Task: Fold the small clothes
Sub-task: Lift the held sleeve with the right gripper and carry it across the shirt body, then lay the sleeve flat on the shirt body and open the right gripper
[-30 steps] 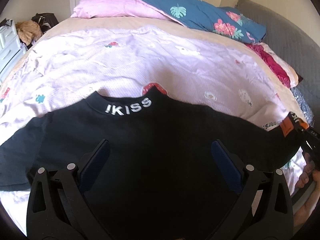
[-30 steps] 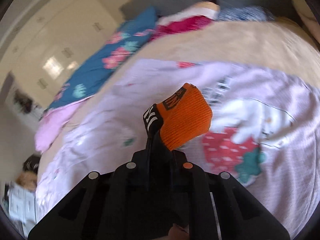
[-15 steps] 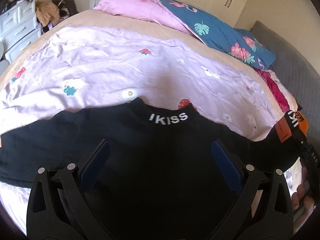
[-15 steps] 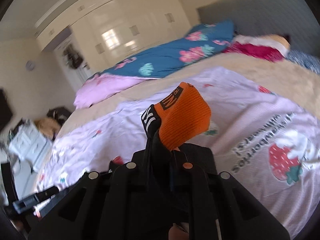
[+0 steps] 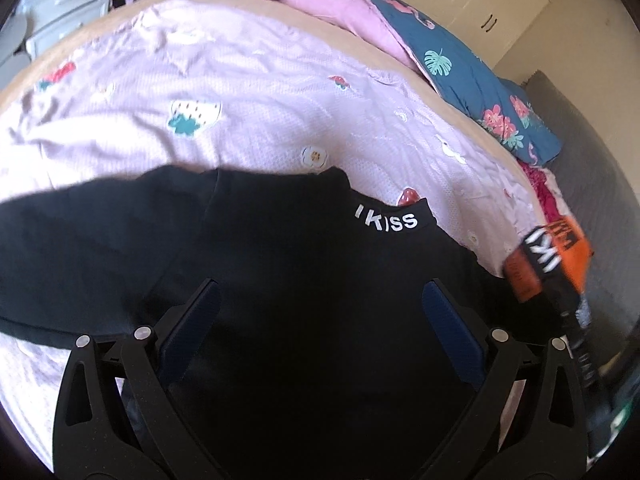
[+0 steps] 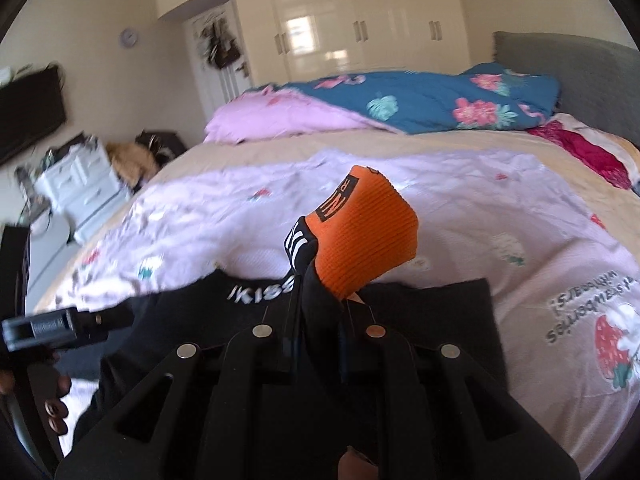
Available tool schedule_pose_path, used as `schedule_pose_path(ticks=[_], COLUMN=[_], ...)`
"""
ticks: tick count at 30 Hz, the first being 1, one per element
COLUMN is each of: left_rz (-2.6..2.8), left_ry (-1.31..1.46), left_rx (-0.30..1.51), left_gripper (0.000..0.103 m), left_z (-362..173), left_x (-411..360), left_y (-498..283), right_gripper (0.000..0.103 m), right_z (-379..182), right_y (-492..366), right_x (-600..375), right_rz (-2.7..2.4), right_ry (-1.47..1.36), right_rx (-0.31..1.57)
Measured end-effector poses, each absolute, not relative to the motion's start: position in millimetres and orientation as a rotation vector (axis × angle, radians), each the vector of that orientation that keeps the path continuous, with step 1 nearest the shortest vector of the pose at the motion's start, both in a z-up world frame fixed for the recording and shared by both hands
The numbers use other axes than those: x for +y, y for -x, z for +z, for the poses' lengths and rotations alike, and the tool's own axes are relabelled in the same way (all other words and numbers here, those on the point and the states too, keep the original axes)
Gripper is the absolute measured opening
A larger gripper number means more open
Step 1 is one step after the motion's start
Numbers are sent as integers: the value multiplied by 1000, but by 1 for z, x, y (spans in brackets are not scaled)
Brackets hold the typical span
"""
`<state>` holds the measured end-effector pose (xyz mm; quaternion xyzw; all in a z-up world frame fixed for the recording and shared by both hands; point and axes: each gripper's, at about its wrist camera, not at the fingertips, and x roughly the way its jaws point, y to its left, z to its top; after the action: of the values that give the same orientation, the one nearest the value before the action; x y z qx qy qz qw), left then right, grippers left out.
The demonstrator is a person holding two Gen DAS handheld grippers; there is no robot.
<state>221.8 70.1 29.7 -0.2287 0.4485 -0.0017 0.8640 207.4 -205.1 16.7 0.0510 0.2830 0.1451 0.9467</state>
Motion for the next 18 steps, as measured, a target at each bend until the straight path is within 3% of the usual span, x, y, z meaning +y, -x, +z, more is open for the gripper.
schedule_pose_path(ticks=[8, 15, 18], left_rz=[-36, -100, -136], left_ry=[563, 640, 635], left_rx=[963, 996, 1026], left_gripper=[95, 95, 85], left_z=[13, -4, -12], left_x=[83, 79, 67], left_y=[-218, -218, -219], right_gripper=[18, 31, 32], right_z=[-6, -5, 1], right_y=[-212, -214, -216], right_x=[-173, -183, -199], right_rz=[403, 563, 534], right_ry=[-71, -192, -223], right_rx=[660, 721, 707])
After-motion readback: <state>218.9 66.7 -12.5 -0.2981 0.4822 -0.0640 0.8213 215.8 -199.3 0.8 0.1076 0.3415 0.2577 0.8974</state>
